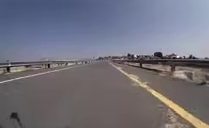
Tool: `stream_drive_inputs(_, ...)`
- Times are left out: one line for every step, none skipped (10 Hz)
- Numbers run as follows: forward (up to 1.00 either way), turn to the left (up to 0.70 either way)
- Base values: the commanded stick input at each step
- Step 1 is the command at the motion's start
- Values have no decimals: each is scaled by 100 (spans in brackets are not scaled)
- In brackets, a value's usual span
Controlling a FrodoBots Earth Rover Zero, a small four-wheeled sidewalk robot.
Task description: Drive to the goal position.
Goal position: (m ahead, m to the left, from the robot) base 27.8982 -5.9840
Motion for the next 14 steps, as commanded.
stream_drive_inputs(100, 0)
stream_drive_inputs(100, 0)
stream_drive_inputs(100, 0)
stream_drive_inputs(100, 0)
stream_drive_inputs(100, 0)
stream_drive_inputs(100, 0)
stream_drive_inputs(100, 0)
stream_drive_inputs(100, 0)
stream_drive_inputs(100, 0)
stream_drive_inputs(100, 0)
stream_drive_inputs(100, 0)
stream_drive_inputs(100, 0)
stream_drive_inputs(100, 0)
stream_drive_inputs(100, 0)
